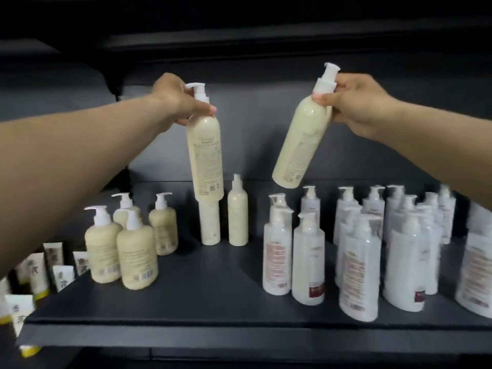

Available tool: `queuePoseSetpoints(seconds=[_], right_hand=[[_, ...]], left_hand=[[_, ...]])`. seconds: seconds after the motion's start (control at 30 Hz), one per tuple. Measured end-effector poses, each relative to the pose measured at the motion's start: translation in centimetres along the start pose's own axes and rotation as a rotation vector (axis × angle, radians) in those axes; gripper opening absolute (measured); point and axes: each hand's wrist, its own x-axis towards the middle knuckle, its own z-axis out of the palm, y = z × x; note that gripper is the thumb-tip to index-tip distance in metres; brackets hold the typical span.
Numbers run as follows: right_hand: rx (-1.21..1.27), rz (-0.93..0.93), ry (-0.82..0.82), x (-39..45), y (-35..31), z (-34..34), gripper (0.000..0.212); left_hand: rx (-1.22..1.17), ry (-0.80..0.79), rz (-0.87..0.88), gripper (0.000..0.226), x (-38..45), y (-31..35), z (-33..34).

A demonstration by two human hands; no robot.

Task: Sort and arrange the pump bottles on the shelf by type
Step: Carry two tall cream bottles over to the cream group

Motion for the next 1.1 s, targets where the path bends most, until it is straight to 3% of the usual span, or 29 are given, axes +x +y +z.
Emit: queuePoseSetpoints(seconds=[0.13,0.27,0.4,0.53,0.7,0.77,1.1], right_hand=[[0.036,0.077,0.012,0.6,-0.5,6.9,0.028],[0.016,0.191,-0.025,1.6,1.2,12.0,0.026],[-0.084,0.316,-0.134,2.0,4.9,15.5,0.046],[-0.171,0.428,-0.276,2.4,8.0,17.0,0.053],[-0.219,0.510,-0.466,2.6,10.1,17.7,0.043],[-0.241,0.535,-0.507,2.8,10.8,17.7,0.036],[-0.220,0.624,-0.494,3.3,12.4,17.8,0.040]], left_hand=[[0.044,-0.027,-0.044,0.040,0.0,-4.7,-2.1],[0.103,-0.065,-0.089,0.045,0.1,-9.1,-1.3],[0.097,-0.146,-0.133,0.030,0.0,-12.2,1.5],[0.048,-0.249,-0.160,0.016,0.5,-14.8,4.8],[0.015,-0.375,-0.201,0.040,1.3,-17.7,6.9],[-0.018,-0.388,-0.211,0.036,1.5,-18.3,7.3],[-0.033,-0.409,-0.211,0.027,2.1,-18.6,8.5]])
